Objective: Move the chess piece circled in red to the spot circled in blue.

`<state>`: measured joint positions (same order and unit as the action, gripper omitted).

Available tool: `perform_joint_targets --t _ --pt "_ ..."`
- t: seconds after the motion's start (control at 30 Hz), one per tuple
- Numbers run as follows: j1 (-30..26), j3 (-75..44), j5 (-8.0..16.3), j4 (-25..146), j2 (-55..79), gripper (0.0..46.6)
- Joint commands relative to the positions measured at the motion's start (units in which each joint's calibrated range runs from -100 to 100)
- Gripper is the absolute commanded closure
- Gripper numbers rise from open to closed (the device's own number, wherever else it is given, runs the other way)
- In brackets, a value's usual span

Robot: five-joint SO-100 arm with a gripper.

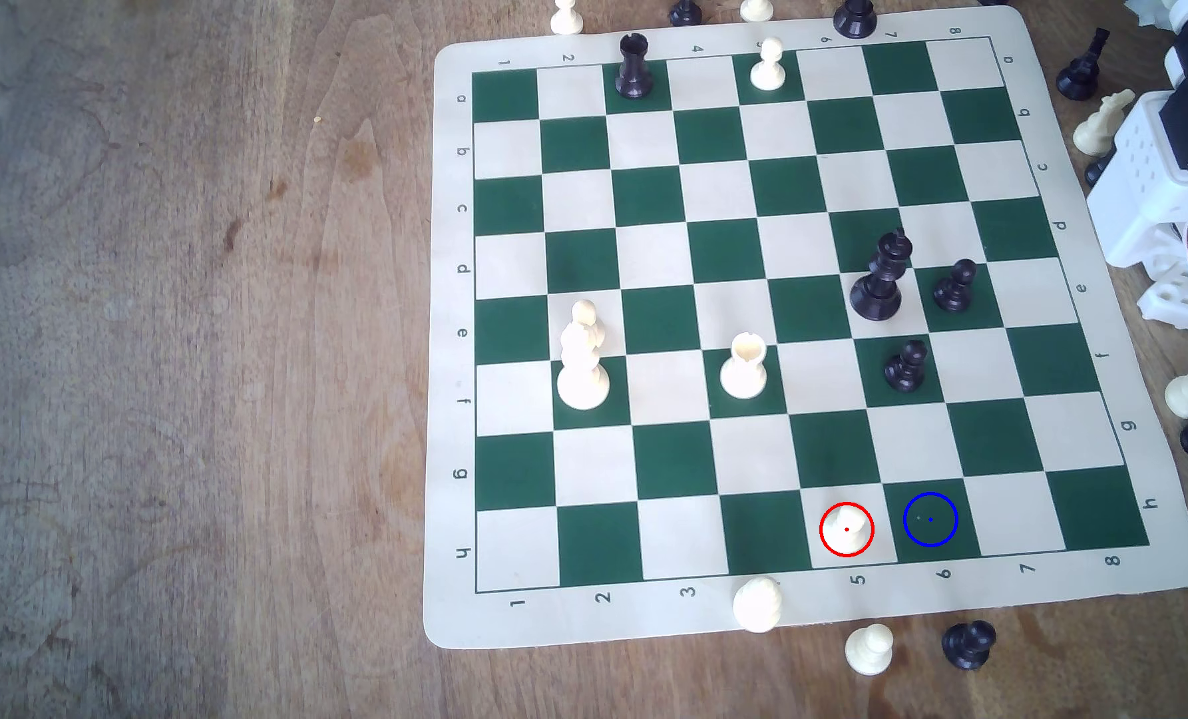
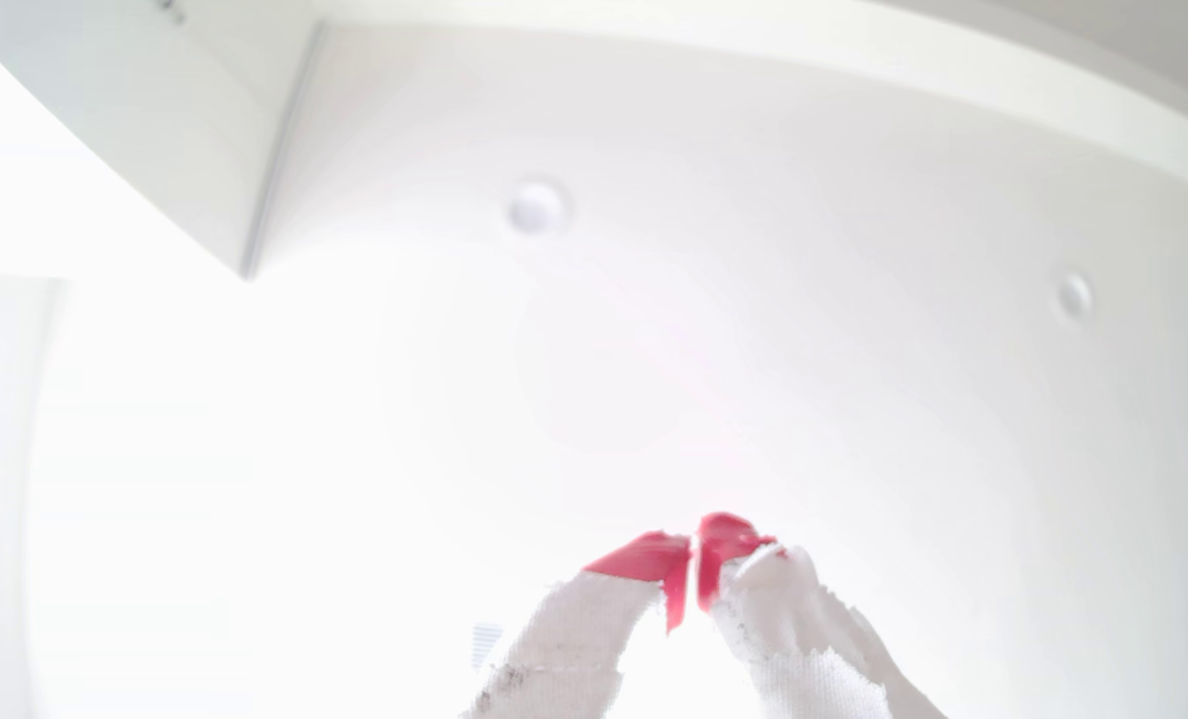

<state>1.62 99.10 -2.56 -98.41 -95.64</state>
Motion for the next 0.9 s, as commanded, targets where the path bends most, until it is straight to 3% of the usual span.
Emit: perform_joint_targets --t 0.0,0.73,0.87 --pt "-0.3 0.8 -0.3 -1.3 -0.2 46.4" --pt "-0.3 0.8 -0.3 -1.3 -0.2 46.4" --pt "-0.4 0.8 0.3 5.2 -0.2 46.4"
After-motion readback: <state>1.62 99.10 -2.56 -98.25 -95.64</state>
